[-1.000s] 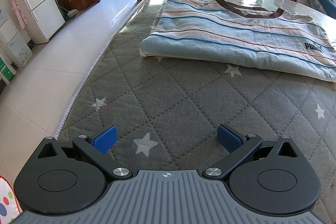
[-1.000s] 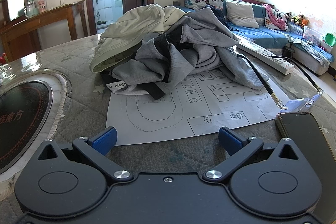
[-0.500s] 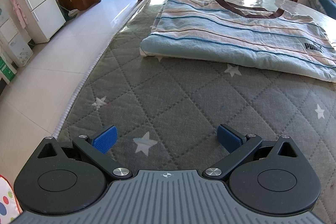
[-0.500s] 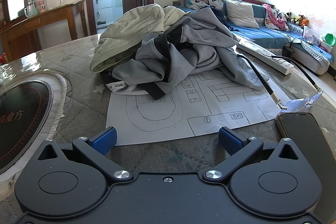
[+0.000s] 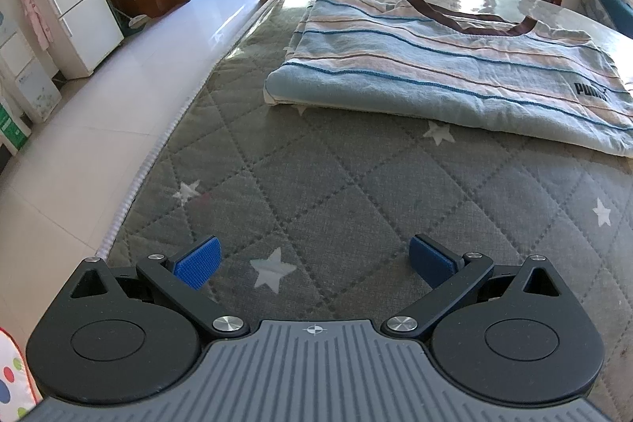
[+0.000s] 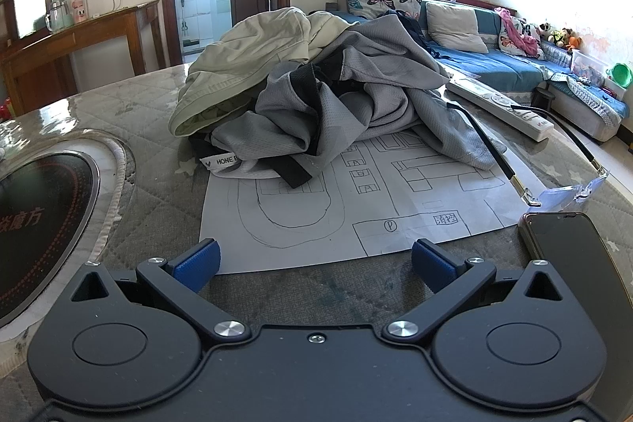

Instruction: Fold clothes

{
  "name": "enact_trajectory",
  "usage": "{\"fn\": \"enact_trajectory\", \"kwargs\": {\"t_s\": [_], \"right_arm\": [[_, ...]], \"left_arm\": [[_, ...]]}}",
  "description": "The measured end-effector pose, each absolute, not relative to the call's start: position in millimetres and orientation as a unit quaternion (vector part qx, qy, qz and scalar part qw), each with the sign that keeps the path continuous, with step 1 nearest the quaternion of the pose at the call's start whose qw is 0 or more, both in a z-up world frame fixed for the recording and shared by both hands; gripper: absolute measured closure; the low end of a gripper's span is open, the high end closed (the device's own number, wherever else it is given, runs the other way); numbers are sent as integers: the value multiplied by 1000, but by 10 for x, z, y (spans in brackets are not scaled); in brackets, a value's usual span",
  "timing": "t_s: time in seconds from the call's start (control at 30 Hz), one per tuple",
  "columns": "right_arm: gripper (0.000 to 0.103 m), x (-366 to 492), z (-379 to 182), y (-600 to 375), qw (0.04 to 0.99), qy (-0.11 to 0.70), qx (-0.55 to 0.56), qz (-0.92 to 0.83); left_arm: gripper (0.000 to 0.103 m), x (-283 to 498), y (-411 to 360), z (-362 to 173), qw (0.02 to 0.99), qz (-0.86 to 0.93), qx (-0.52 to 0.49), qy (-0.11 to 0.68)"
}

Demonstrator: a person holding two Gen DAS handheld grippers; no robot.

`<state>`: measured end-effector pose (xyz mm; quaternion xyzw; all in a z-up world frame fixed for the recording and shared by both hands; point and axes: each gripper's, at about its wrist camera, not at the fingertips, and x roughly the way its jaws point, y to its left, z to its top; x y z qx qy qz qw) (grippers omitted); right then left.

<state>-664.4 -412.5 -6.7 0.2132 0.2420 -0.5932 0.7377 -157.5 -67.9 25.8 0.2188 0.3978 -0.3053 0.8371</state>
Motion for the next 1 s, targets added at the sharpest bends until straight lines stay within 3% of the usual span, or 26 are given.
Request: {"fn": "enact_trajectory", "kwargs": {"t_s": [1.0], "right_arm": [[0, -6642, -64, -4122, 738, 242, 213, -593]], "left_arm": [[0, -1348, -308, 415, 846, -288, 177, 412]]}}
